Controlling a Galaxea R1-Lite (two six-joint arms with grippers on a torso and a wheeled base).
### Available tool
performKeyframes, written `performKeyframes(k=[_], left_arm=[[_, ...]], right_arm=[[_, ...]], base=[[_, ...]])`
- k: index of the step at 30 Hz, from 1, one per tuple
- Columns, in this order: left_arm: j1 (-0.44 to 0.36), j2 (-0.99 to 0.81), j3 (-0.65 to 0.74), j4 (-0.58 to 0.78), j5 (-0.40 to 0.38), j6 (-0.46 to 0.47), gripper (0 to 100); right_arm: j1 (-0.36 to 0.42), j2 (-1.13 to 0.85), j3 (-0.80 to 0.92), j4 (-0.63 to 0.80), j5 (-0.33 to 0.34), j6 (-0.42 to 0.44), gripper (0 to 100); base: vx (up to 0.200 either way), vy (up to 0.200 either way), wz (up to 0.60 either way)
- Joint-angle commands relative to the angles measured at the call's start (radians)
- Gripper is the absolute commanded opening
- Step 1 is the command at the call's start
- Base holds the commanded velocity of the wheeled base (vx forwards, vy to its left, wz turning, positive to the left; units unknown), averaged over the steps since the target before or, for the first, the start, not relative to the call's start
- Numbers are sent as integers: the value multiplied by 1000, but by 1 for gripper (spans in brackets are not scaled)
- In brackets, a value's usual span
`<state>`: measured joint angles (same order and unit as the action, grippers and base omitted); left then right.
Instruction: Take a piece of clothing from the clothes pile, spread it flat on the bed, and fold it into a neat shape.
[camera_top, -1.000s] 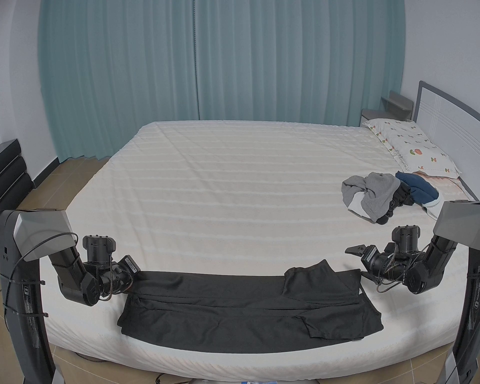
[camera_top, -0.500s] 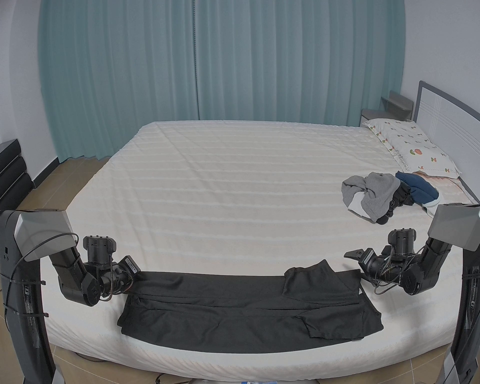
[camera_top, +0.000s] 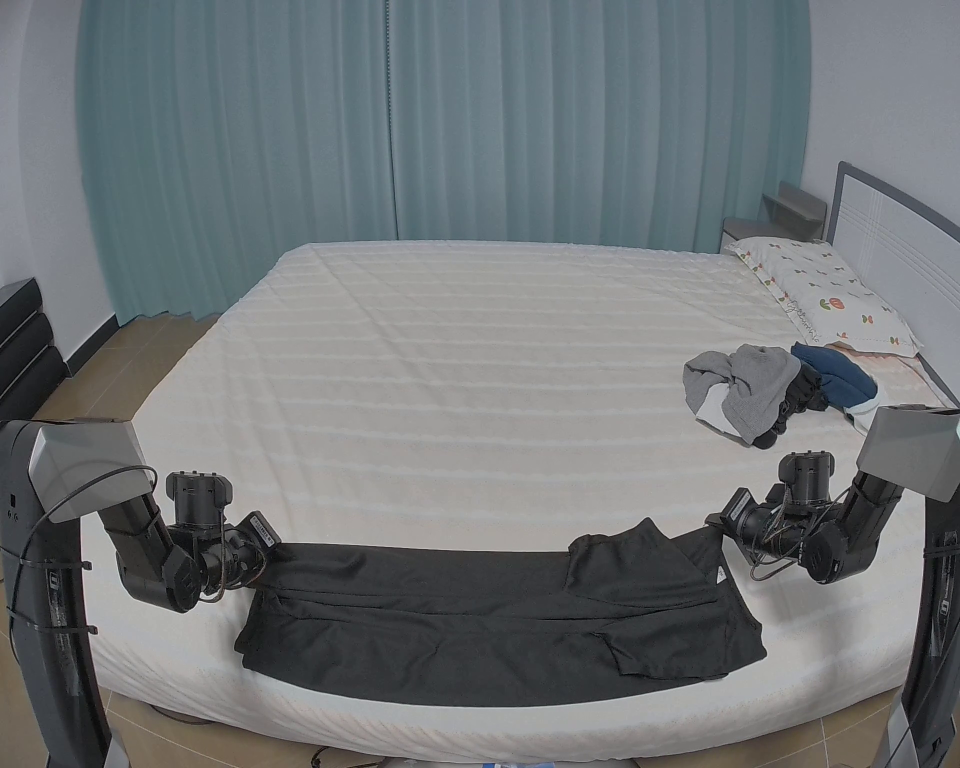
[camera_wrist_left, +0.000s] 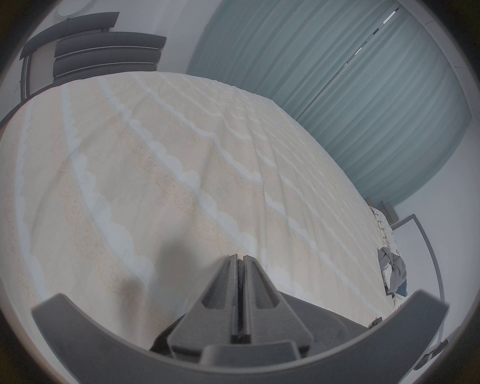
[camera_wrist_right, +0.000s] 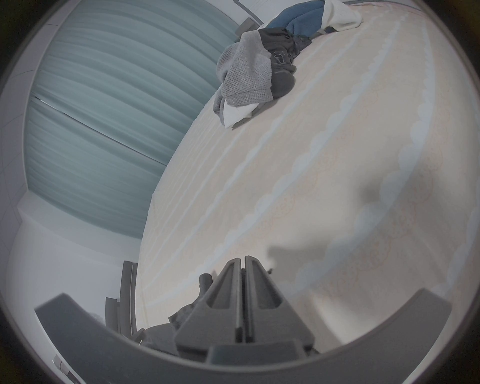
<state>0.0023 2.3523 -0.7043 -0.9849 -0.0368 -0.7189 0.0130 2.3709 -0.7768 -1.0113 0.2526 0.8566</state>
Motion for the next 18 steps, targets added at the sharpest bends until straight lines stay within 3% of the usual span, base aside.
performKeyframes(k=[1, 10, 11, 12, 18], left_arm=[[1, 1, 0, 0, 0, -1, 0], [-4, -5, 6, 11, 0, -1, 0], [-5, -5, 8, 11, 0, -1, 0], [-7, -5, 9, 9, 0, -1, 100], [-5, -2, 9, 2, 0, -1, 100]], right_arm=[[-18, 7, -19, 0, 1, 1, 0], [-22, 37, -33, -6, 2, -1, 0], [-22, 36, -27, -13, 2, -1, 100], [-22, 30, -24, -18, 4, -1, 100], [-31, -82, 53, -49, 14, -4, 100]], base=[[0, 0, 0], [0, 0, 0], [0, 0, 0], [0, 0, 0], [0, 0, 0]])
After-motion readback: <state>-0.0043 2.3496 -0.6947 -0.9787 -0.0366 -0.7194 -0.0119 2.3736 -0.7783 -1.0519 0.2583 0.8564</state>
